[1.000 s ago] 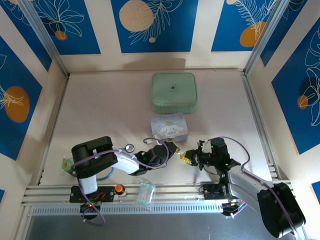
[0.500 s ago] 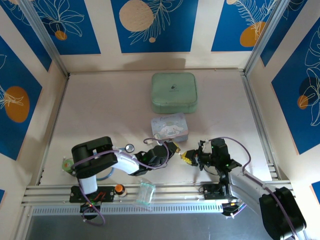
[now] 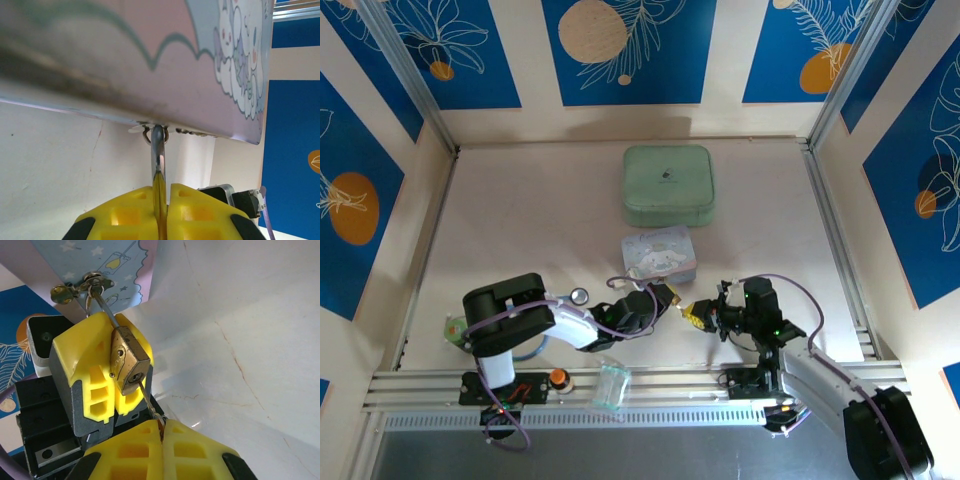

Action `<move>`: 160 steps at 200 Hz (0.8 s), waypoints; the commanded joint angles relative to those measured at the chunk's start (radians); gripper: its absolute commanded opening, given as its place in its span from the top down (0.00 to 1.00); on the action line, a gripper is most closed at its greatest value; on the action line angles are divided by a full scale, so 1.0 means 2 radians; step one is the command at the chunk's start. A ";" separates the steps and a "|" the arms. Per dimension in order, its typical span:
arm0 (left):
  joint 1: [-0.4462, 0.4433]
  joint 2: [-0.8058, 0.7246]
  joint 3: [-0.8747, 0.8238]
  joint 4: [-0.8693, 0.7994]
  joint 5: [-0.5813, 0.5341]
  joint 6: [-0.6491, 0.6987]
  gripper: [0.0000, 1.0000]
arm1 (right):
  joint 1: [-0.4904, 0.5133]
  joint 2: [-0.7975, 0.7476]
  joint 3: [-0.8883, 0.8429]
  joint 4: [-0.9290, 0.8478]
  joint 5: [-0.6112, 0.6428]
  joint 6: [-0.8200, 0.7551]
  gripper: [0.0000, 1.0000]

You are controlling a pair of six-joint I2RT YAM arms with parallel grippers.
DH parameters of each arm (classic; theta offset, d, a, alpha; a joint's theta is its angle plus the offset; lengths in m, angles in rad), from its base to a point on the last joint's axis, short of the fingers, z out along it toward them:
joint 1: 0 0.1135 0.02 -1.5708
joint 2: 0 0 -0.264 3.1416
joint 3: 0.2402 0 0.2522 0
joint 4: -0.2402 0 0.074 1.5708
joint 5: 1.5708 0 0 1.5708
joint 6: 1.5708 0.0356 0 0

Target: Unlock the padlock with the key

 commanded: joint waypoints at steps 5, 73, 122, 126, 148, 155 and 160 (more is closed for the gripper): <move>-0.006 0.004 -0.007 -0.020 0.019 -0.028 1.00 | -0.002 -0.011 0.002 -0.006 0.008 0.004 1.00; -0.012 0.010 -0.004 -0.009 0.033 -0.043 1.00 | -0.006 -0.006 0.004 0.005 0.018 0.009 1.00; -0.019 0.022 -0.005 0.033 0.038 -0.058 1.00 | -0.008 -0.005 0.002 0.008 0.023 0.010 1.00; -0.019 0.020 -0.004 0.033 0.039 -0.056 1.00 | -0.008 -0.005 0.001 0.008 0.022 0.010 1.00; -0.022 0.010 0.001 0.018 0.039 -0.050 1.00 | -0.009 -0.010 -0.002 0.015 0.025 0.018 1.00; -0.022 0.008 -0.001 0.014 0.038 -0.049 1.00 | -0.008 -0.014 -0.004 0.015 0.029 0.019 1.00; -0.022 0.007 -0.003 0.015 0.037 -0.050 1.00 | -0.009 -0.017 -0.005 0.015 0.030 0.021 1.00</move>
